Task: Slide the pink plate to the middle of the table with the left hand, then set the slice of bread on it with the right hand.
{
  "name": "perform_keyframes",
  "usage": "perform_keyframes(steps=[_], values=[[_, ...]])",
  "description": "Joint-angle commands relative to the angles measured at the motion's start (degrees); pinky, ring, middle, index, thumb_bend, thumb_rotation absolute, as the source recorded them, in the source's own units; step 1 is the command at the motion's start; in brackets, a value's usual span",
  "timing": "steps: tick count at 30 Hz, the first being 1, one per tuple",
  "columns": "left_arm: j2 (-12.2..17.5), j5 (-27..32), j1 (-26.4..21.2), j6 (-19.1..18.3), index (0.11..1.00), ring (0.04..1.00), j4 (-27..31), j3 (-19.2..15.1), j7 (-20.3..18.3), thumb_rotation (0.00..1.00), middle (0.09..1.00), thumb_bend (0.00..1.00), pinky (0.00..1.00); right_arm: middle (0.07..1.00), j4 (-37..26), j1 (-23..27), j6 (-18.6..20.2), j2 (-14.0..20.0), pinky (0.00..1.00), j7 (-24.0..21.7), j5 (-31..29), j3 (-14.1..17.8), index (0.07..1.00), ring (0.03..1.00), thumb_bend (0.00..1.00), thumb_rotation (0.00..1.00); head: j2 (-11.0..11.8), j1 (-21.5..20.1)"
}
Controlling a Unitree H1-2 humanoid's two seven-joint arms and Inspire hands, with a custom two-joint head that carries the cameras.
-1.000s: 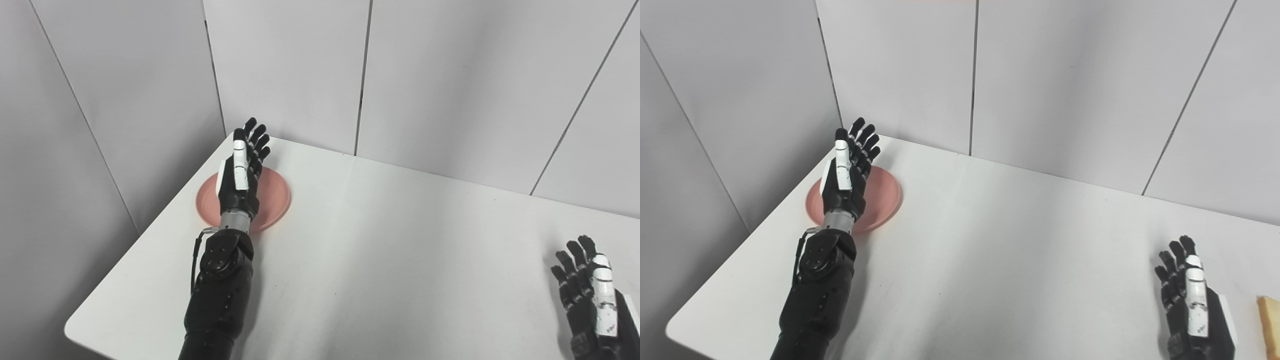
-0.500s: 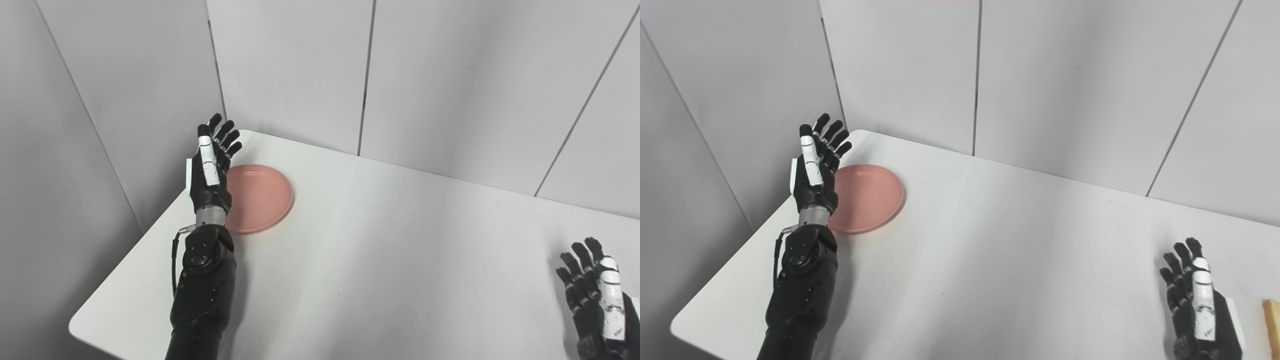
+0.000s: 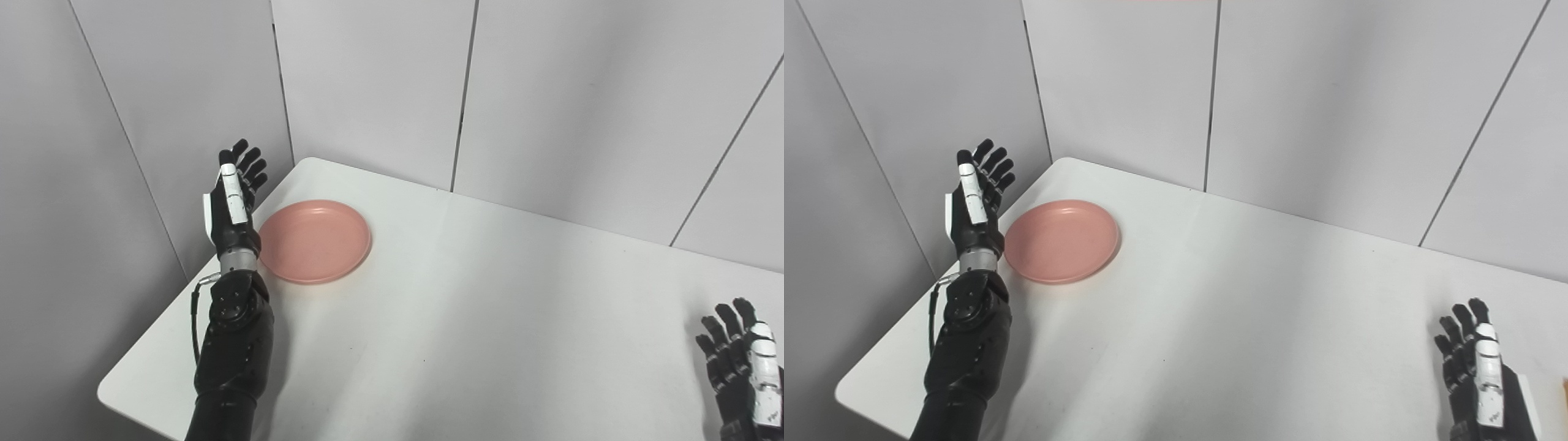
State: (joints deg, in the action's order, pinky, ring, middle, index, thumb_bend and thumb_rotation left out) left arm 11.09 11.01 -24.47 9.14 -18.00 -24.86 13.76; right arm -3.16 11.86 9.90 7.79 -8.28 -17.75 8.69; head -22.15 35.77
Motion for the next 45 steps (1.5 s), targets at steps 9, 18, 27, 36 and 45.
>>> perform_keyframes(steps=[9, 18, 27, 36, 45], values=[[4.5, -3.8, 0.2, 0.1, 0.786, 0.826, 1.1, 0.6, 1.6, 1.00, 0.797, 0.70, 0.85, 0.974, -2.2, 1.7, -1.9, 0.6, 1.00, -0.5, -0.8, 0.4, 1.000, 0.976, 0.56, 0.89, 0.0, 0.5], [6.7, -3.5, 1.4, -2.6, 0.812, 0.859, 1.1, 2.5, -0.9, 1.00, 0.824, 0.72, 0.88, 0.968, -2.3, 1.6, -2.1, 0.7, 0.99, -0.4, -0.3, 0.3, 0.995, 0.966, 0.56, 0.89, -0.1, 0.8], [8.0, -2.5, 2.3, -4.6, 0.815, 0.838, 1.3, 3.6, -4.3, 1.00, 0.818, 0.75, 0.85, 0.973, -2.5, 1.6, -1.8, 0.8, 1.00, -0.2, -0.3, 0.4, 0.998, 0.970, 0.54, 0.91, -0.2, 0.8], [7.8, 0.5, 1.9, -5.5, 0.811, 0.827, -0.8, 2.8, -5.5, 1.00, 0.818, 0.78, 0.84, 0.970, -2.8, 1.6, -1.5, 0.7, 1.00, -0.1, -0.4, 0.4, 0.989, 0.966, 0.53, 0.92, -0.4, 0.8], [7.9, 1.4, 1.4, -6.1, 0.803, 0.827, -2.0, 2.6, -5.2, 0.98, 0.813, 0.79, 0.85, 0.974, -2.9, 1.7, -1.2, 0.8, 1.00, 0.2, 0.0, 0.4, 0.991, 0.969, 0.54, 0.92, -0.4, 0.8]])
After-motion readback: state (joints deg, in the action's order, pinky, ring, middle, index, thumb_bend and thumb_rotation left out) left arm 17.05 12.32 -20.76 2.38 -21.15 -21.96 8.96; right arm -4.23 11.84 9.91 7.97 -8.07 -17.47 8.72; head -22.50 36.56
